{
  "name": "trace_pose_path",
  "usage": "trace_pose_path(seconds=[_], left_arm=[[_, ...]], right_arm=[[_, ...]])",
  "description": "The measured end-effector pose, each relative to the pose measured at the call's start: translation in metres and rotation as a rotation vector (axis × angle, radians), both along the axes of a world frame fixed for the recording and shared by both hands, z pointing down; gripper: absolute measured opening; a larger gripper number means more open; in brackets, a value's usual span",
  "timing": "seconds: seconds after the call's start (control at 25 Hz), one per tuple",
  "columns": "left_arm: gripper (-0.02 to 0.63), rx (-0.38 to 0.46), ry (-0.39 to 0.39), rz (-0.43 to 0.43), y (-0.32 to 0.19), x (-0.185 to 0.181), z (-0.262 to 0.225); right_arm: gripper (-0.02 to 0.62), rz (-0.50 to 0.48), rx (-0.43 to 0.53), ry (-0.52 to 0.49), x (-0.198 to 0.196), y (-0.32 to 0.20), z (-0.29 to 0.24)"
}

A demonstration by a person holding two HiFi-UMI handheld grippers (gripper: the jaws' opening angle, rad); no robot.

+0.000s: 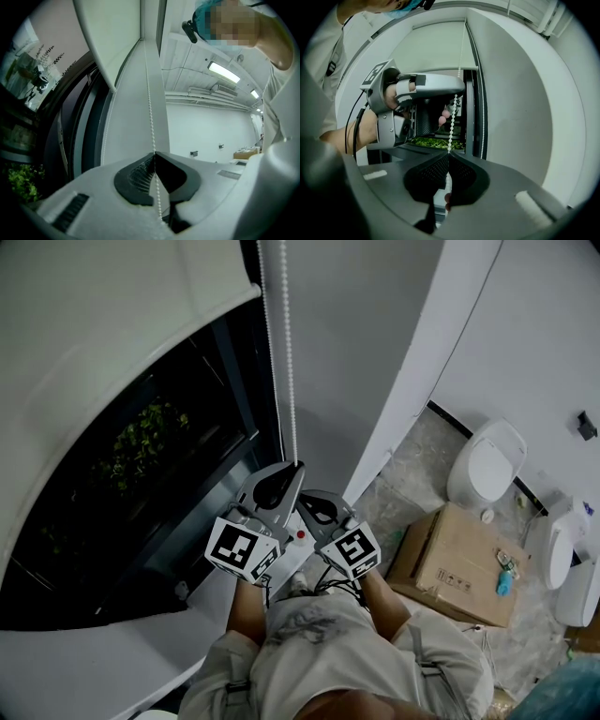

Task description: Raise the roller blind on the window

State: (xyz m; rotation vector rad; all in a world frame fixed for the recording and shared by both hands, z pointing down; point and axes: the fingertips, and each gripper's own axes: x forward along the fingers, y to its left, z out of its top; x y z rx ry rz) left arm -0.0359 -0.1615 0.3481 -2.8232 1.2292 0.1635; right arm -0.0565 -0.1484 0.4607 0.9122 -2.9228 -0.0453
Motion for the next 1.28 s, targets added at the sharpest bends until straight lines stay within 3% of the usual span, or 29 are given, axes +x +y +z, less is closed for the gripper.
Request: trace_pose_path(seconds=[1.28], left_arm=[[0.015, -0.190, 0.023, -0.004, 0.005, 0.003, 0.094]], right_arm=[[0.011, 0.023, -0.155, 0.102, 0.013, 0.011, 0.092]])
